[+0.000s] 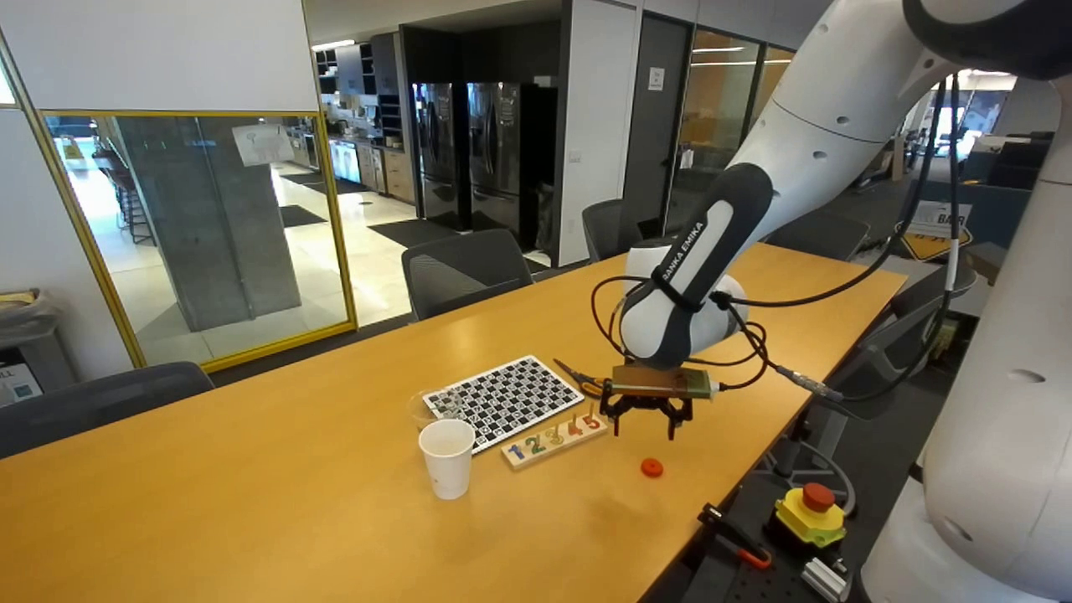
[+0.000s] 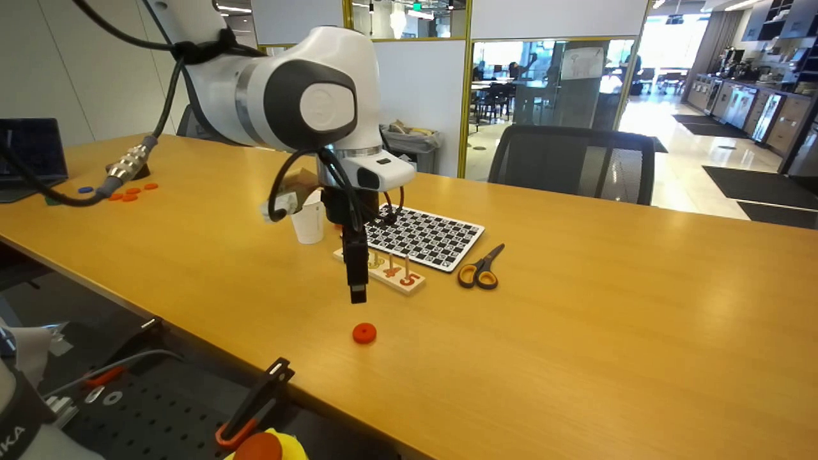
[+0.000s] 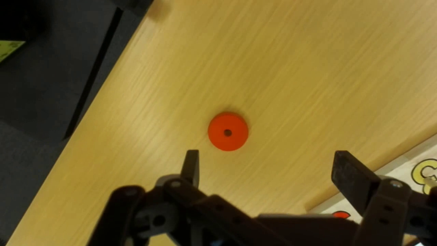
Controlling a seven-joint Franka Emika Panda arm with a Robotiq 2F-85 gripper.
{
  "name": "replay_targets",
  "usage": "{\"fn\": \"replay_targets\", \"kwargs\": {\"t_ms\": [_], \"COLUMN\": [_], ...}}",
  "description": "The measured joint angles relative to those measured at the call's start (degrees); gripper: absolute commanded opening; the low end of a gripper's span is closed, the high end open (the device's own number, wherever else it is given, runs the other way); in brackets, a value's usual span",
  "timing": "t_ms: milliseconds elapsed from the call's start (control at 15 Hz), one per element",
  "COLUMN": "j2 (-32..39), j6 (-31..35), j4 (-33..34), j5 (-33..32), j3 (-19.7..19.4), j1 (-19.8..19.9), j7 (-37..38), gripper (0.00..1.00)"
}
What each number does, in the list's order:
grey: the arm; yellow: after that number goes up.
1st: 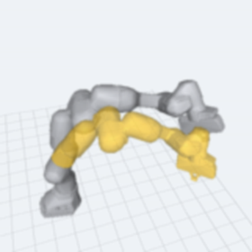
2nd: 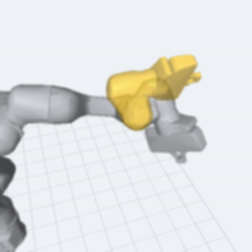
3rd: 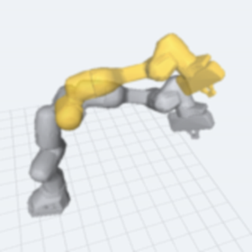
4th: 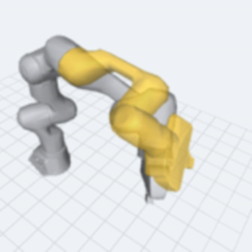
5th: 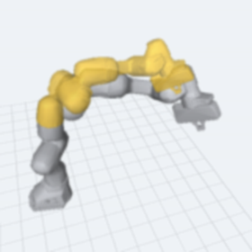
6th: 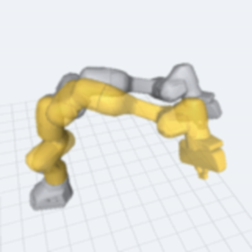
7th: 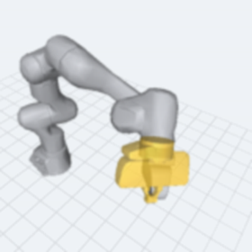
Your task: Put the round yellow blocks in the white cup then put the round orange blocks in the clear cup respectively one at a time
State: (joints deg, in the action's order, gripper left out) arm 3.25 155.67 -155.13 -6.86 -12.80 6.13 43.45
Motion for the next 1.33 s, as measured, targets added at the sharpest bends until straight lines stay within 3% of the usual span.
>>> {"fn": "replay_targets", "kwargs": {"t_ms": [867, 1333], "j2": [8.12, 11.98], "j6": [4.23, 4.34], "j4": [-0.05, 2.28], "j5": [26.18, 32.02], "j3": [2.37, 4.71], "j1": [4.30, 6.48], "j7": [-23.24, -28.59], "gripper": [1.00, 1.00]}}
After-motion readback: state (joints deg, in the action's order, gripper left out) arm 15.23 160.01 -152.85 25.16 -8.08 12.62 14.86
